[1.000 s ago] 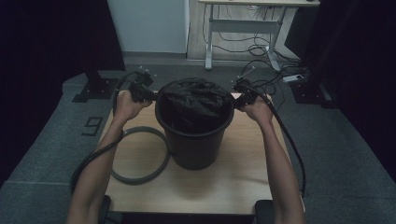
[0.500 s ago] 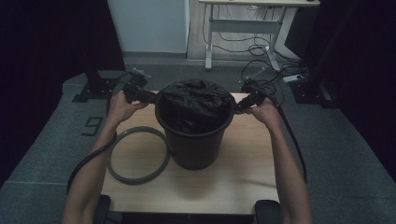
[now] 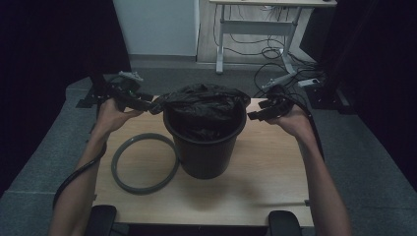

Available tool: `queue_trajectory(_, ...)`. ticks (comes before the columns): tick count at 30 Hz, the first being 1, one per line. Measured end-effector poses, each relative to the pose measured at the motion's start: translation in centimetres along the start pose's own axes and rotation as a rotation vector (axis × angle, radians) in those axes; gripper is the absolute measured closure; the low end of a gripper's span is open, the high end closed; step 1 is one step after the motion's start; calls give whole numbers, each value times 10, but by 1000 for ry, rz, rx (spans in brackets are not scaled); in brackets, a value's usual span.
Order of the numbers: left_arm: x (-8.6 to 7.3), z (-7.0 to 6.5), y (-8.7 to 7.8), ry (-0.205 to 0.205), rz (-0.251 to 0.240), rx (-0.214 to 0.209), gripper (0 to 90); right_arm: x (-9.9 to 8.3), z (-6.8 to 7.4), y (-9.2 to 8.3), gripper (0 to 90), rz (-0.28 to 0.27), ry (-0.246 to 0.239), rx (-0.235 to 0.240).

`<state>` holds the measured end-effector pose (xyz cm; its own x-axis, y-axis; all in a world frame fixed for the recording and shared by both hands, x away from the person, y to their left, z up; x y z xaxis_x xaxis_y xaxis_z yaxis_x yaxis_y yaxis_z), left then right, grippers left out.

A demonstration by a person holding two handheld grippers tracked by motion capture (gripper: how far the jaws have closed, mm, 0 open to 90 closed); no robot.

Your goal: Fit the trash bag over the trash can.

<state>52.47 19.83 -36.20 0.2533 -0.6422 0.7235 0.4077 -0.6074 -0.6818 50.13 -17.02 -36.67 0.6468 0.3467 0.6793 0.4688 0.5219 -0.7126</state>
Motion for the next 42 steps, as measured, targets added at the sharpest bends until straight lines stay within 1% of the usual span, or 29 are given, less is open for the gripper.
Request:
queue_trajectory(1, 3, 0, -4, 2, -9, 4, 368, 3, 2, -4, 304, -13, -2, 8)
queue_trajectory(4, 12, -1, -12, 13, -22, -7, 330, 15, 7, -14, 304, -57, -19, 15)
queue_trajectory(7, 21, -5, -14, 32, -28, -19, 311, 29, 12, -16, 280, -90, -43, 24)
queue_trajectory(9, 25, -7, -13, 42, -18, -20, 297, 38, 13, -11, 260, -101, -52, 20)
queue_trajectory(11, 27, -5, -13, 36, -8, -5, 288, 45, 12, -4, 249, -110, -50, 20)
queue_trajectory(12, 27, -3, -12, 31, 6, 10, 289, 49, 11, 0, 242, -115, -49, 22)
queue_trajectory(14, 25, 2, -11, 21, 35, 51, 289, 55, 9, 8, 237, -113, -50, 25)
queue_trajectory(15, 26, 4, -11, 17, 35, 55, 289, 57, 8, 12, 232, -108, -52, 23)
queue_trajectory(16, 27, 6, -11, 11, 24, 54, 288, 59, 7, 17, 228, -108, -53, 24)
queue_trajectory(18, 32, 6, -13, -2, -4, 40, 288, 62, 5, 25, 228, -104, -48, 32)
queue_trajectory(19, 35, 5, -15, 1, -16, 29, 288, 63, 3, 28, 231, -100, -52, 33)
queue_trajectory(20, 37, 4, -17, 7, -22, 23, 288, 64, 3, 32, 249, -99, -51, 33)
queue_trajectory(21, 40, 2, -19, 11, -26, 16, 288, 65, 2, 34, 287, -97, -48, 38)
queue_trajectory(22, 43, 0, -21, 20, -31, 1, 285, 65, 2, 36, 319, -92, -48, 46)
queue_trajectory(24, 48, -6, -23, 37, -40, -31, 278, 65, 2, 38, 412, -85, -48, 60)
queue_trajectory(26, 52, -14, -24, 60, -51, -69, 262, 65, 3, 40, 502, -83, -59, 70)
queue_trajectory(27, 53, -19, -22, 72, -58, -96, 261, 65, 4, 40, 549, -83, -60, 87)
queue_trajectory(28, 54, -22, -21, 77, -60, -113, 260, 65, 6, 39, 600, -83, -67, 96)
queue_trajectory(30, 52, -29, -16, 94, -47, -141, 261, 64, 9, 38, 670, -79, -81, 106)
queue_trajectory(32, 49, -36, -9, 108, -20, -163, 290, 63, 12, 37, 728, -77, -85, 101)
queue_trajectory(33, 47, -38, -6, 112, -4, -166, 313, 62, 14, 36, 739, -76, -86, 97)
queue_trajectory(37, 38, -42, 3, 108, 61, -157, 492, 59, 15, 28, 763, -73, -96, 56)
queue_trajectory(38, 37, -43, 3, 110, 65, -154, 555, 57, 17, 24, 782, -78, -101, 52)
queue_trajectory(39, 37, -43, 2, 105, 57, -153, 581, 57, 17, 21, 803, -84, -104, 52)
queue_trajectory(40, 37, -43, 1, 101, 47, -147, 609, 56, 18, 16, 805, -92, -102, 53)
queue_trajectory(42, 38, -45, -3, 103, 27, -150, 689, 54, 20, 7, 833, -99, -104, 56)
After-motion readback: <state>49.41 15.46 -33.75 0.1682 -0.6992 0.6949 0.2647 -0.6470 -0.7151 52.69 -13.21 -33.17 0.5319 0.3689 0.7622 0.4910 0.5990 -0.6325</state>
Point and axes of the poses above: each handheld gripper's, and its own axes: y roughly forward along the jaws, x roughly out of its top, z roughly to its left, the point moved 9 cm from there along y, roughly forward along the jaws, and after that the axes turned 14 degrees about y, right-handed, at the moved point
